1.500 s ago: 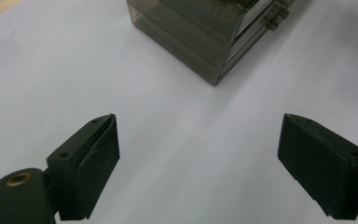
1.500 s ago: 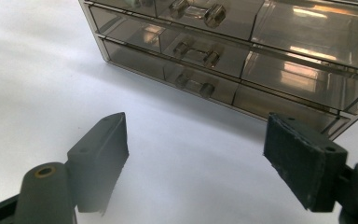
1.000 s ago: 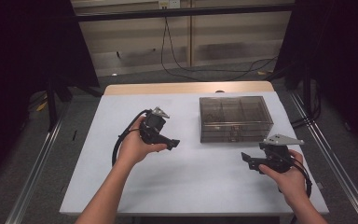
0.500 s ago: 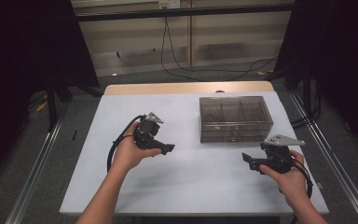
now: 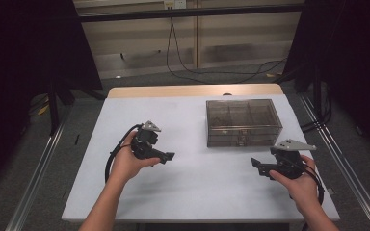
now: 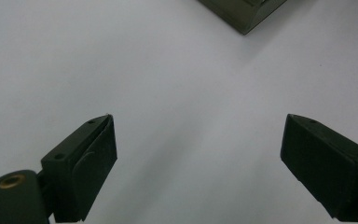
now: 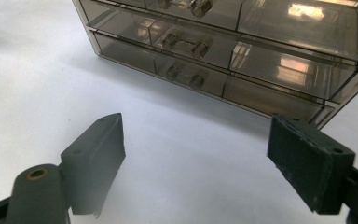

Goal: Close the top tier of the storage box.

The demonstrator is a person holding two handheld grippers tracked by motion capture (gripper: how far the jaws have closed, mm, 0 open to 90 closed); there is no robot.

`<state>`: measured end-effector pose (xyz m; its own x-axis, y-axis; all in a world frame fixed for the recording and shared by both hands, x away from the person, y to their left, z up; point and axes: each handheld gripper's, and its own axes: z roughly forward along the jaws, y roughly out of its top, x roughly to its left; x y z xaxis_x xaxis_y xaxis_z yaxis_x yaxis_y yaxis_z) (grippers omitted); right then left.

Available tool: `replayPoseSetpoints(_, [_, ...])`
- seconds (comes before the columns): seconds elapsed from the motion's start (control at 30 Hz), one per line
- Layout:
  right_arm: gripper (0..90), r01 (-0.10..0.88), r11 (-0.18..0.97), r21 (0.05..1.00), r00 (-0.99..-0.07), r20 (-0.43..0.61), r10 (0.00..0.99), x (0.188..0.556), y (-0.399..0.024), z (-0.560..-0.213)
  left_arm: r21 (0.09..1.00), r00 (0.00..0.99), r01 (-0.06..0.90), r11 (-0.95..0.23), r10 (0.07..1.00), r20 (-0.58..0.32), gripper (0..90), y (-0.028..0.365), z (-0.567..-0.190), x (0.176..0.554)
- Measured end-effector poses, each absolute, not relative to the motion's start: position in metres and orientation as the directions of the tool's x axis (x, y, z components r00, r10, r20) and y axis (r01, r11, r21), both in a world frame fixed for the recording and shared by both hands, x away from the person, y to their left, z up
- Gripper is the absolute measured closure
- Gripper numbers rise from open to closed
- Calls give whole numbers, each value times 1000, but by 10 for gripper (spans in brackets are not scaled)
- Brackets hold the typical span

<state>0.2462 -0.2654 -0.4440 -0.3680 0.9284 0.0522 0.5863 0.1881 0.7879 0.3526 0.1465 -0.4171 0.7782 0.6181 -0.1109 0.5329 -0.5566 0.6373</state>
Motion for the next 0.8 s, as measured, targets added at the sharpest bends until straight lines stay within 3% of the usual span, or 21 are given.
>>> replayPoseSetpoints(0.8, [183,585,207,784,-381,40,924,246,-264,-446,640,779,528,-559,619,-102,99,165,-432,345])
